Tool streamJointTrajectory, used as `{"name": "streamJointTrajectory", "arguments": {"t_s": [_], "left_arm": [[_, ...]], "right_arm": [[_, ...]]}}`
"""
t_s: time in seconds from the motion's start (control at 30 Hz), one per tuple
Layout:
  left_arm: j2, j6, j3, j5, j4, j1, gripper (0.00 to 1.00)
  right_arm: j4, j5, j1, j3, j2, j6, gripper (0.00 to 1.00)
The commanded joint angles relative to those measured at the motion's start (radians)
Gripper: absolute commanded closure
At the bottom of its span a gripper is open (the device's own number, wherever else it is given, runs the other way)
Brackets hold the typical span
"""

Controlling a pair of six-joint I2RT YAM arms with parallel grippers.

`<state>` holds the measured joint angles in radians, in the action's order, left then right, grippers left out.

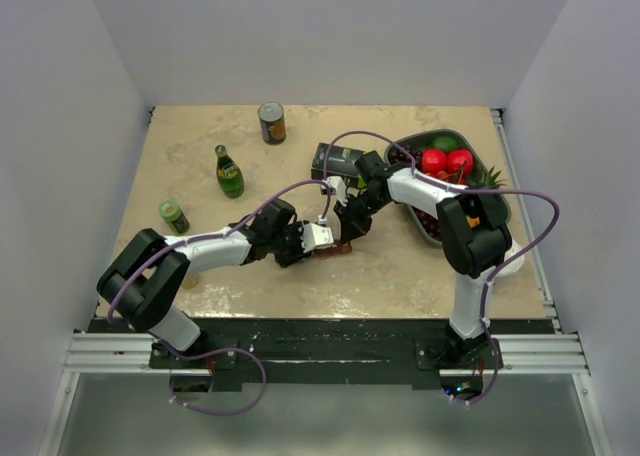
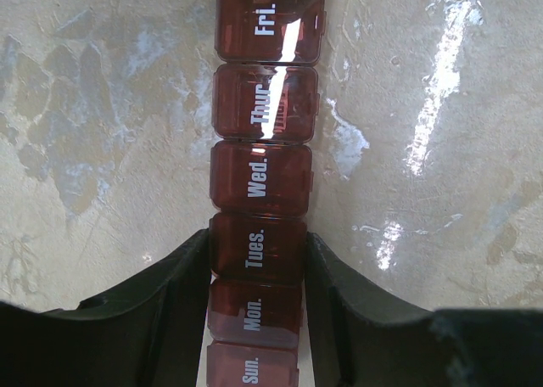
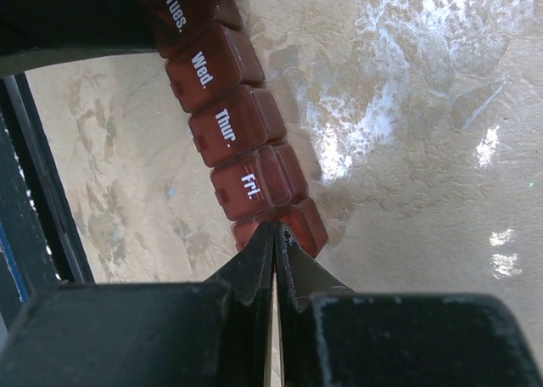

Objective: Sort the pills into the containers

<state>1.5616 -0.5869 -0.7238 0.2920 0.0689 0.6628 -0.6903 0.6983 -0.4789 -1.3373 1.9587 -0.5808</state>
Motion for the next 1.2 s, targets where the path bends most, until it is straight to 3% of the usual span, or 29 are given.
{"name": "streamJointTrajectory", "arguments": {"t_s": [0.0,0.57,0.93,1.17], "left_arm": [[0.049,0.002,0.007,-0.057,0.069,0.001,0.94],[0.057,0.002,0.004,-0.051,0.075,0.001,0.94],[0.063,0.001,0.000,-0.048,0.083,0.001,0.94],[0.061,-0.001,-0.003,-0.048,0.086,0.001,0.94]], "right_arm": [[-0.048,-0.013,-0.004,-0.026,-0.015,-0.063,0.98],[-0.101,0.087,0.011,-0.036,-0.116,-0.152,0.99],[-0.015,-0.131,-0.006,-0.019,0.083,-0.044,1.00],[-0.060,-0.045,-0.003,-0.033,0.060,-0.088,1.00]]}}
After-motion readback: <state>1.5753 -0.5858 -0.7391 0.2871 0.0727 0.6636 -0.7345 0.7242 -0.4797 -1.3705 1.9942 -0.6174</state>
